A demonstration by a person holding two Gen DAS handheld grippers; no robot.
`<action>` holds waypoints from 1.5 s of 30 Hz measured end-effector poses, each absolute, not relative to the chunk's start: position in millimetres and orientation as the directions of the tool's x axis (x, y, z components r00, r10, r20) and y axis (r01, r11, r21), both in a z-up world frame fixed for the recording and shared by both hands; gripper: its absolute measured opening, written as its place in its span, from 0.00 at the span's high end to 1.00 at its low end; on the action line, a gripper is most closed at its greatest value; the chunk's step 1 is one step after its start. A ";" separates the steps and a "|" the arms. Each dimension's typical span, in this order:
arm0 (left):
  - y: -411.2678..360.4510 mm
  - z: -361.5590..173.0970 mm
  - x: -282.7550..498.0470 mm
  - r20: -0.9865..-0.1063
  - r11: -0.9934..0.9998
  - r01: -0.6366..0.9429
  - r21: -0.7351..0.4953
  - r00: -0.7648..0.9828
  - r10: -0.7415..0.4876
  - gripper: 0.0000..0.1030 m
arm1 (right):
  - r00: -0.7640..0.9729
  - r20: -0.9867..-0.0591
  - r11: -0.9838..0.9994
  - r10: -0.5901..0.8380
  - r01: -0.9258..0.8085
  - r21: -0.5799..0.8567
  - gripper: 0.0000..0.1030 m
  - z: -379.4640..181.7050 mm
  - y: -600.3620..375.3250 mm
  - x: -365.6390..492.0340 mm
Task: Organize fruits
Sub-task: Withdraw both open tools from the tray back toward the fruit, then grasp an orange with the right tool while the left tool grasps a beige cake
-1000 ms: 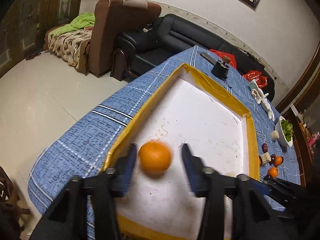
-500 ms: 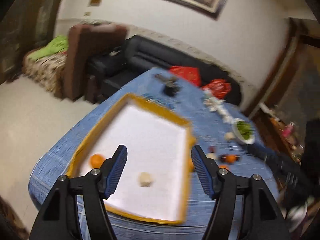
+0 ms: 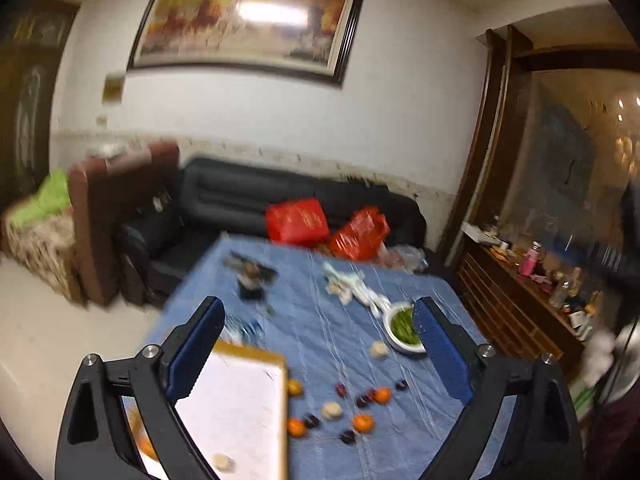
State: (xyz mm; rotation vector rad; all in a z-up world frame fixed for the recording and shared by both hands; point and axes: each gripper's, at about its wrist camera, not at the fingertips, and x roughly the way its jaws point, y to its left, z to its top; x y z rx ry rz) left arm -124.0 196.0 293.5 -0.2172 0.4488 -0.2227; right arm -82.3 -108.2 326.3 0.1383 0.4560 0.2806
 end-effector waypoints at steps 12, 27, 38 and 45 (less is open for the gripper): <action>152.4 119.6 -55.8 -0.697 0.930 0.163 -0.331 0.622 -0.357 0.43 | 0.519 -0.741 0.904 0.427 -0.247 0.349 0.60 19.3 -50.1 -12.7; 80.6 41.4 15.4 -0.820 0.954 0.225 -0.197 0.495 -0.286 0.44 | 0.525 -0.718 0.888 0.457 -0.313 0.336 0.64 0.4 -37.3 -17.9; 58.9 18.3 26.2 -0.852 0.964 0.256 -0.071 0.488 -0.192 0.72 | 0.545 -0.716 0.900 0.436 -0.255 0.354 0.64 0.4 -55.6 -13.1; 87.0 55.5 -3.4 -0.778 0.958 0.187 -0.217 0.560 -0.286 0.72 | 0.543 -0.717 0.900 0.436 -0.247 0.360 0.64 -2.4 -56.7 -13.0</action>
